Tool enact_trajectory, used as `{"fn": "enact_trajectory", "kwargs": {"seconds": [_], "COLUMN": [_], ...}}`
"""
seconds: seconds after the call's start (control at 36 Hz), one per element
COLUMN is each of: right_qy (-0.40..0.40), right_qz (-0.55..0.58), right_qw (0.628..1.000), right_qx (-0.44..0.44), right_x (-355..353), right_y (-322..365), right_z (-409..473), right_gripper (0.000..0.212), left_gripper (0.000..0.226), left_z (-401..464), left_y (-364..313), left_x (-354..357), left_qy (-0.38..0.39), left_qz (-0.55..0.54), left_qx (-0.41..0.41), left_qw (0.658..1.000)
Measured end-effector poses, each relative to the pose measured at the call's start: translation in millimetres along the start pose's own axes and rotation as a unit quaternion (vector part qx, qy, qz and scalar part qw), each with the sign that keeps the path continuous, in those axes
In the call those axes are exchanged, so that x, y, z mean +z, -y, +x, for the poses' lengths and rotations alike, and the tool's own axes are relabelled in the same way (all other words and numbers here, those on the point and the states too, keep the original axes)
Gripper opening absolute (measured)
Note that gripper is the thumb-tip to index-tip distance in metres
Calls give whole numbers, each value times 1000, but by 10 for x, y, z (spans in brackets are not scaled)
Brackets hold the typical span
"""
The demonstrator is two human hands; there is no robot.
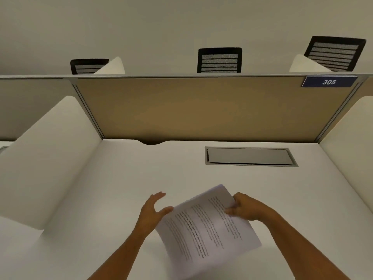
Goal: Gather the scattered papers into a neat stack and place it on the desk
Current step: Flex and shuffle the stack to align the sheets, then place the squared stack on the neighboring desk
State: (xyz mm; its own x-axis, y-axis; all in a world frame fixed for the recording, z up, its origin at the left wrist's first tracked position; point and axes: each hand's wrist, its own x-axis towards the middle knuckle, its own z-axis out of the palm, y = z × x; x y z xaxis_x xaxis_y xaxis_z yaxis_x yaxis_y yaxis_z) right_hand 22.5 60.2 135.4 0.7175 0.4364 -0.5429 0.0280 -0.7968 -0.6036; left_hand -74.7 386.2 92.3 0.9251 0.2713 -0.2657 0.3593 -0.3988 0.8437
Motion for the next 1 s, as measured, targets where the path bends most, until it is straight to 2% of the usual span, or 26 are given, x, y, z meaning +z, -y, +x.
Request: {"fn": "enact_trajectory", "kwargs": {"seconds": [0.06, 0.14, 0.22, 0.36, 0.44, 0.56, 0.72, 0.83, 0.92, 1.0], "right_qy": [25, 57, 74, 104, 128, 116, 59, 37, 17, 15], "right_qz": [-18, -39, -52, -60, -16, 64, 160, 311, 430, 459], "right_qw": [1000, 998, 996, 993, 992, 991, 985, 949, 902, 887], "right_qx": [-3, -7, -5, -9, -6, 3, -4, -18, -33, -41], "right_x": [-57, -119, -173, -279, -323, -395, -450, -309, -132, 92], "right_y": [93, 215, 313, 478, 528, 506, 383, 318, 332, 375], "right_z": [-5, -10, 2, -44, -87, -111, -135, -122, -122, -119], "right_gripper": [30, 34, 36, 24, 18, 38, 42, 47, 38, 31], "left_gripper": [58, 47, 46, 23, 25, 28, 32, 41, 39, 36], "left_z": [16, -42, -133, -212, -249, -306, -333, -308, -295, -275], "left_y": [-137, -387, -574, -609, -607, -582, -501, -426, -400, -374], "left_x": [-59, -67, -4, 75, 74, 14, -125, -192, -216, -242], "left_qy": [82, 236, 290, 276, 259, 240, 171, 128, 97, 57], "left_qz": [47, 23, 39, 40, 11, -47, -133, -193, -247, -300], "left_qx": [21, 29, 64, 47, 35, 24, -3, -26, -41, -55], "left_qw": [995, 971, 954, 959, 965, 969, 976, 973, 963, 951]}}
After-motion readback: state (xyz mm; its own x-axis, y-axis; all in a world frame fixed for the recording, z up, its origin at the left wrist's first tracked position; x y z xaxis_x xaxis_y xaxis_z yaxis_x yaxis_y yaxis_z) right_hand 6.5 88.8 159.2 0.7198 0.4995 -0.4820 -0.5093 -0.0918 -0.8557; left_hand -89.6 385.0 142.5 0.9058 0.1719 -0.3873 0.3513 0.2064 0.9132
